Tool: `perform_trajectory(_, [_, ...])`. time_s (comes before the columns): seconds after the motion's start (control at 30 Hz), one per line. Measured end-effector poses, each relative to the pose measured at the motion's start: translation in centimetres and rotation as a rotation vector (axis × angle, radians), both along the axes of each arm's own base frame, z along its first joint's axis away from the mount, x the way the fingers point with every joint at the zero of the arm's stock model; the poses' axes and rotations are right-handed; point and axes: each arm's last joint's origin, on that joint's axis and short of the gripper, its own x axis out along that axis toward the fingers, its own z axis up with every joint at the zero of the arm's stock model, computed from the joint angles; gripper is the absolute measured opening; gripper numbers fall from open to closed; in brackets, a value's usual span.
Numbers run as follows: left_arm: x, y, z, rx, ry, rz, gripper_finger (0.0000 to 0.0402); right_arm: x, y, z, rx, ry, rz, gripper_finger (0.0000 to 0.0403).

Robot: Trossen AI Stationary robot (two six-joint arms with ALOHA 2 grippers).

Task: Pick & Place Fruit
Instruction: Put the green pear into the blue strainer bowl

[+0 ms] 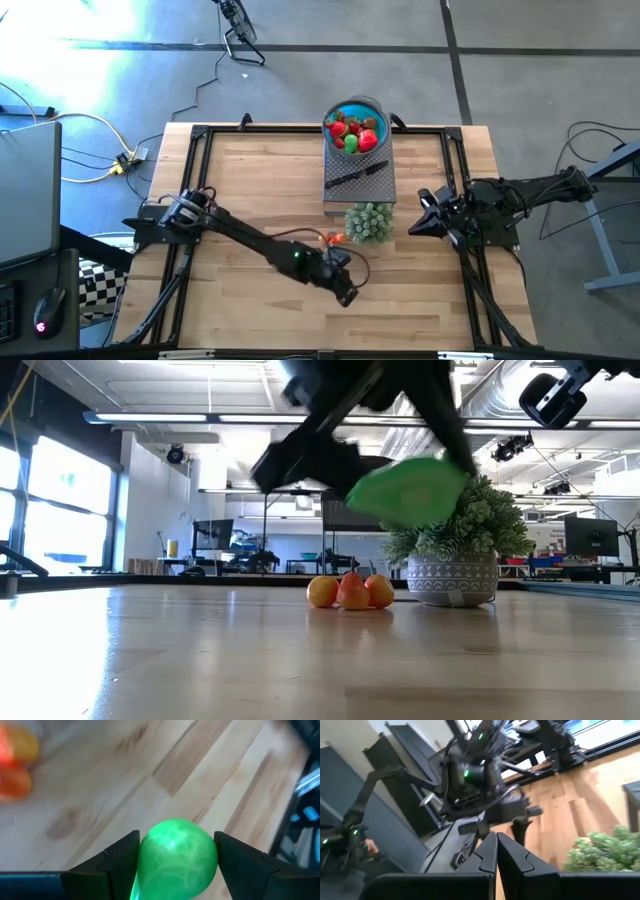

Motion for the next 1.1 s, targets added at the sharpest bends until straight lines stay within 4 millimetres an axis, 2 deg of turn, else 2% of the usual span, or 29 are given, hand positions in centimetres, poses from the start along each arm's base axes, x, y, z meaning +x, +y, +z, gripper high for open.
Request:
perform_trajectory(0.37, [2.8,3.7,7.6,0.051,-0.165,0.025,0.0235,-0.2,0.4,0.0,0.015,0.003,0.15,0.0003])
perform_trajectory(0.67, [3.8,9.5,13.6,0.211,-0.265,0.063,0.0235,-0.3,0.6,0.0,-0.001,-0.007,0.22,0.0002])
perform_trajectory(0.87, [4.0,14.8,15.4,0.351,-0.274,0.133,0.0235,-0.3,0.5,0.0,-0.035,-0.025,0.216,0.0002])
perform_trajectory(1.1, [3.9,22.1,15.7,0.439,-0.256,0.251,0.0235,-0.1,0.2,0.0,-0.109,-0.051,0.09,0.0002])
